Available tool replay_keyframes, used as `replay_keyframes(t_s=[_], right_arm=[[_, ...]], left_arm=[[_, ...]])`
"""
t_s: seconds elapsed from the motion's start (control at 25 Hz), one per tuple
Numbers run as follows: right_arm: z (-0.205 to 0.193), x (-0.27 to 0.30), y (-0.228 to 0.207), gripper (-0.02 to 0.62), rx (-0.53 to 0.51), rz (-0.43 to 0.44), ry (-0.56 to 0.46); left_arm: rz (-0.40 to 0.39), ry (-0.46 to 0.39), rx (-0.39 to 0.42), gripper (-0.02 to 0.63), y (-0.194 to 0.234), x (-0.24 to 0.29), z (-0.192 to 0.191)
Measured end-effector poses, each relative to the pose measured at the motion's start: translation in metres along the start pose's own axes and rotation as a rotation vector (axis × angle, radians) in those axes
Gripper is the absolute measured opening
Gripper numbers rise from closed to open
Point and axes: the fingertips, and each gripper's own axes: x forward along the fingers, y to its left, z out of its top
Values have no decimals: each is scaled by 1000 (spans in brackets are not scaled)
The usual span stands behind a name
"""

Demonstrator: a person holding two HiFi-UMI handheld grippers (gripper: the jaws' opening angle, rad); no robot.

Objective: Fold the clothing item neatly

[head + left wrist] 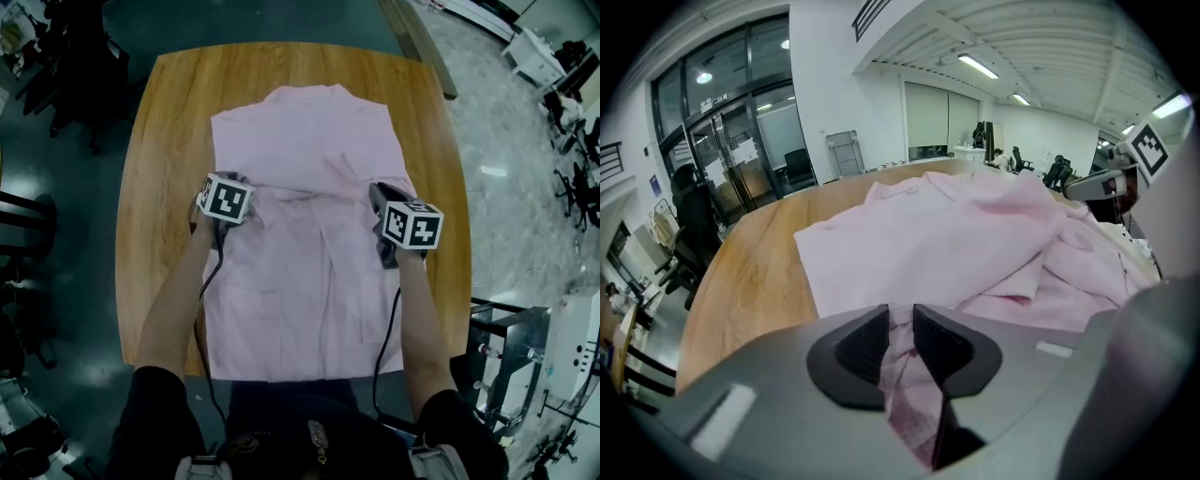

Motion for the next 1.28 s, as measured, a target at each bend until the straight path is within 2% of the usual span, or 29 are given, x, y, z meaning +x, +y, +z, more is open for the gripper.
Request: replay_keyframes(t_s=[0.04, 0.16, 0.24, 0.4, 0.68, 0.92, 1.04, 1.2, 1.28], right_arm=[[6, 3, 10, 51, -48, 22, -2], [20, 21, 37, 141, -172, 79, 13], [27, 36, 48, 172, -220, 97, 31], [36, 63, 53, 181, -285, 83, 66], [48, 73, 5, 103, -244, -43, 98], [35, 57, -50, 106, -192, -121, 106], [39, 38, -56, 106, -196, -90, 62], [33, 2, -48, 106, -229, 6, 19], [27, -19, -35, 106, -252, 57, 9]], left_arm=[[5, -5, 3, 91, 0, 0, 1], [5, -3, 3, 86, -2, 1, 1], [2, 5, 0, 86, -4, 2, 1], [0, 6, -13, 86, -5, 1, 2], [-4, 10, -38, 86, 3, -3, -1], [102, 4, -77, 77, 19, -16, -7], [165, -27, -109, 78, 30, -36, -8], [166, -65, -180, 78, 16, -62, -18], [174, -87, -200, 55, 5, -82, -23]])
